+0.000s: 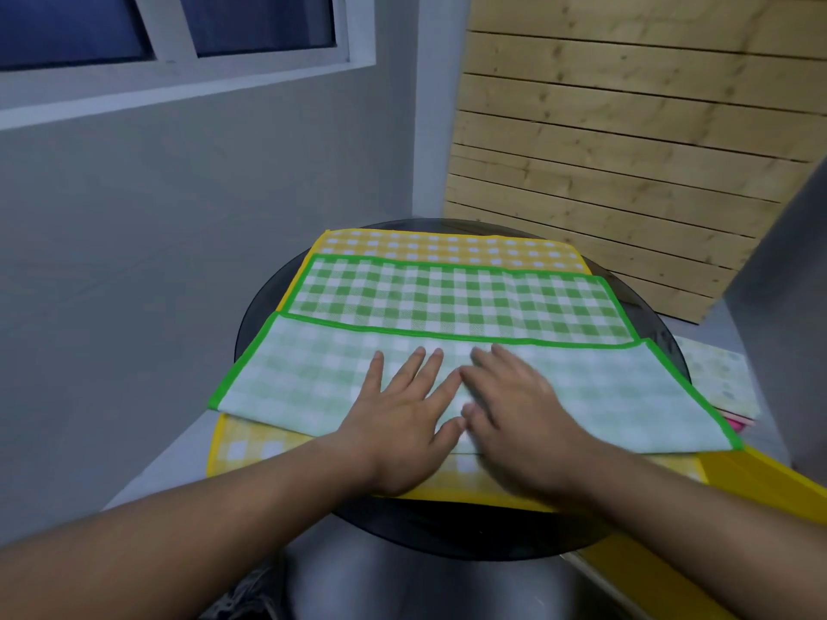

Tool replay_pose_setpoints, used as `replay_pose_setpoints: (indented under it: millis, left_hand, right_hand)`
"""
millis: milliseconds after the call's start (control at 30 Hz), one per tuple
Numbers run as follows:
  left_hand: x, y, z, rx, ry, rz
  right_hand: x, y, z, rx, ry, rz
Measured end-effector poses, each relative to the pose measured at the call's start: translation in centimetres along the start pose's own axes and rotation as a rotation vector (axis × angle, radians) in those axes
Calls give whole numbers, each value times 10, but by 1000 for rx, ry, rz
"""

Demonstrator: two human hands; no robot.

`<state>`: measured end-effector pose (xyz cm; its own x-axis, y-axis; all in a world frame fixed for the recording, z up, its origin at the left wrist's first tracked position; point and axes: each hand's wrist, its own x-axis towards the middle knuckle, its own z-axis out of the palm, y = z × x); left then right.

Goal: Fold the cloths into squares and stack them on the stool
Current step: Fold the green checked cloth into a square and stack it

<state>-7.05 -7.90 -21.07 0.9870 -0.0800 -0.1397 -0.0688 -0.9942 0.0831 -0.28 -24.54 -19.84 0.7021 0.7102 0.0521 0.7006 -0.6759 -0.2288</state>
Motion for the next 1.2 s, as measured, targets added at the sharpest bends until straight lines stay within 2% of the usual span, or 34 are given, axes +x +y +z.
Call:
replay_pose_setpoints:
  millis: [67, 200, 300, 467, 600, 733, 833, 900, 967, 1200]
  left_hand:
    - [0, -1, -1, -17, 5, -11]
    - [-3, 0, -2, -47, -11, -76]
    - [-11, -14, -4, -76, -25, -173]
    - [-39, -77, -5, -93, 25, -401]
    - [-51, -94, -2, -84, 85, -415]
    - [-45, -89, -9, -13, 6, -432]
    - [-24, -59, -23, 34, 62, -285]
    - [-4, -29, -24, -84, 136, -95]
    - [13, -4, -17, -205, 134, 10]
    - [20, 10, -1, -127, 92, -25]
  right_hand:
    - [-11, -2, 10, -54, -87, -3]
    - [-17, 1, 12, -110, -126, -15]
    - [-16, 1, 10, -111, -184, 1]
    - [-15, 0, 4, -109, -234, 22]
    - [-15, 1, 6, -103, -237, 24]
    - [-15, 0, 7, -96, -233, 31]
    - [-15, -2, 6, -96, -233, 40]
    - [-15, -3, 5, -103, -226, 44]
    - [-14, -3, 7, -107, -214, 45]
    - [-17, 0, 7, -105, -184, 29]
